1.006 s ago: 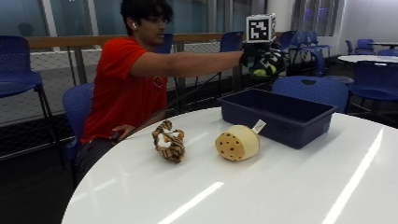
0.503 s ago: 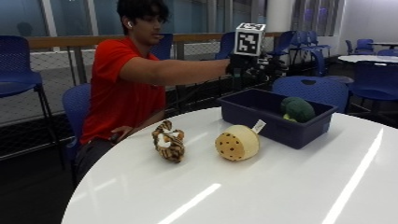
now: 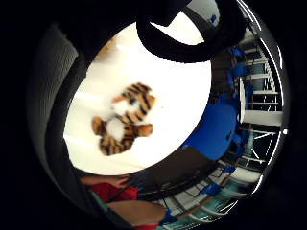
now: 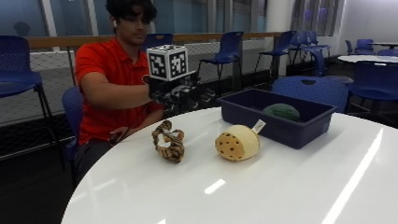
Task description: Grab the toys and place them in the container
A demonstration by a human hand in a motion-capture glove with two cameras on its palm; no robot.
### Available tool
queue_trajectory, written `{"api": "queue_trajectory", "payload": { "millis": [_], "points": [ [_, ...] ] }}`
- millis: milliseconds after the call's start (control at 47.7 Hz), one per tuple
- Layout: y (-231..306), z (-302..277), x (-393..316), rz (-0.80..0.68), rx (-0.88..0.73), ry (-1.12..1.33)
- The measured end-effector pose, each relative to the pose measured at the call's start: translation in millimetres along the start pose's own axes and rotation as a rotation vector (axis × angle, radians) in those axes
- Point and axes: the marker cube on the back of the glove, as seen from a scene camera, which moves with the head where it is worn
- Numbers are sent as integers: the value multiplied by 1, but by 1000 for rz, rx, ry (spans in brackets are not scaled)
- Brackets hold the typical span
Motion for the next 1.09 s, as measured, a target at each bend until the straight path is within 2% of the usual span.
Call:
{"api": "queue_trajectory", "payload": {
  "millis": [210, 335, 650, 859, 1090],
  "points": [
    [17, 38, 62, 132, -95, 33],
    [24, 55, 78, 160, -155, 76],
    [26, 89, 85, 156, -184, 58],
    [31, 113, 83, 157, -315, 64],
    [45, 119, 74, 130, -416, 189]
  ]
}}
